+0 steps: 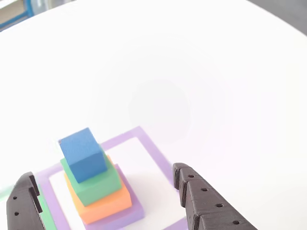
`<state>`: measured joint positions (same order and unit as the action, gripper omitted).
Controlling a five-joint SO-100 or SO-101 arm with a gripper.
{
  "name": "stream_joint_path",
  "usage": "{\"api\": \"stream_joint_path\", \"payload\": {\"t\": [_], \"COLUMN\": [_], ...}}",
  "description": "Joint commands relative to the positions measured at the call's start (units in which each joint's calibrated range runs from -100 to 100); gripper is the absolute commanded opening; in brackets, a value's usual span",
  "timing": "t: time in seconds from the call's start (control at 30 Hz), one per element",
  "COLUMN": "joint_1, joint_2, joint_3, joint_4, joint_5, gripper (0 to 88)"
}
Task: Tower of hanoi
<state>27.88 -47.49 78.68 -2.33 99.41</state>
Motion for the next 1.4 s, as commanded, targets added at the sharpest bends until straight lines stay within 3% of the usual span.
{"api": "stream_joint_path", "payload": {"t": [0.0, 0.63, 1.37], "joint_1": [0.50, -2.76, -6.49], "joint_2": [2.07, 17.73, 30.17], "joint_3": [2.78, 1.78, -8.77], "joint_4": [-9.17, -25.85, -29.25], "joint_5": [0.59, 0.59, 0.59], "gripper": [36.1, 35.3, 32.4]}}
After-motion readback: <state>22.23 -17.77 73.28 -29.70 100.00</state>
